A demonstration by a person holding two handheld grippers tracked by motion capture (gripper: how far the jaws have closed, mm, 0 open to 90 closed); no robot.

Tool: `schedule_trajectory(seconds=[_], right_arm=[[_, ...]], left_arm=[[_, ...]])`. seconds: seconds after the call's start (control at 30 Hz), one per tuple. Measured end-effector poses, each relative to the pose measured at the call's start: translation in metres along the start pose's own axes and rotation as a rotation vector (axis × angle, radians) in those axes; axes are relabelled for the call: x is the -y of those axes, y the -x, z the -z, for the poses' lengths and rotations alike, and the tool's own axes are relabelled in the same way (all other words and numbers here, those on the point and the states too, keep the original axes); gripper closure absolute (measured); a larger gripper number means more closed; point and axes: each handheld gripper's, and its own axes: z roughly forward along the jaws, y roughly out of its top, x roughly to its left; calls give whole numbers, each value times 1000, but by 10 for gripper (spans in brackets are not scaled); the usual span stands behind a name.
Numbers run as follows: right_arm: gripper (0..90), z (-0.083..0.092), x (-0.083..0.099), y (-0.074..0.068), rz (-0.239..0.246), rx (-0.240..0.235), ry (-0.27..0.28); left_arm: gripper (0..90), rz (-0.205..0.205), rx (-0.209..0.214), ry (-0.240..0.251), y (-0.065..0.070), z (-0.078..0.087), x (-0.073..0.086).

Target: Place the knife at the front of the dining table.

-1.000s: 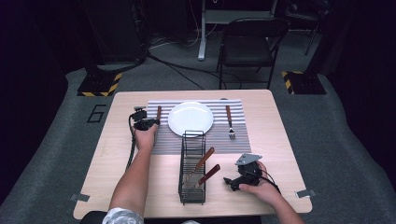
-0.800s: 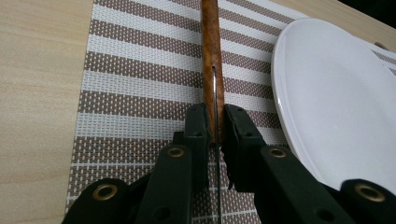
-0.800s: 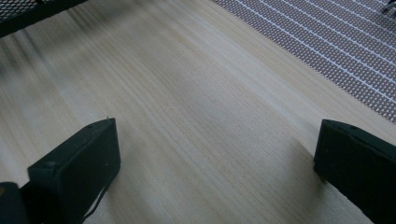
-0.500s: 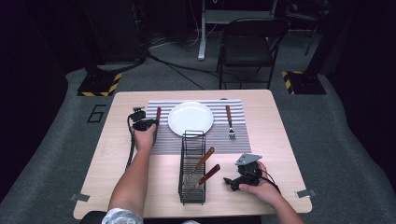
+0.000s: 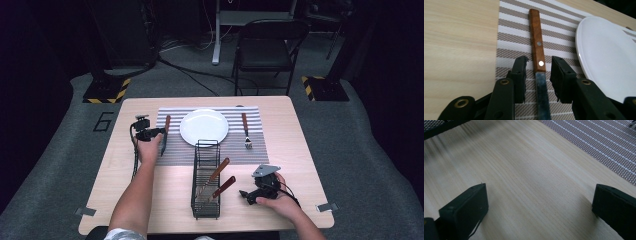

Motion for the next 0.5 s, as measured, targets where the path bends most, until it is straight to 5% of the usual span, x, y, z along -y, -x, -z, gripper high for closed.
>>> schedule_trajectory(seconds=[0.2,0.37,0.5], right_arm=[[0,0,0,1,10,1,6],[0,0,0,1,10,1,6],[0,0,0,1,10,1,6]], left_arm=[[638,-5,21,10,-4,17,5],[618,-64,31,9,-5,31,10],[602,-68,47,14,-5,44,14]])
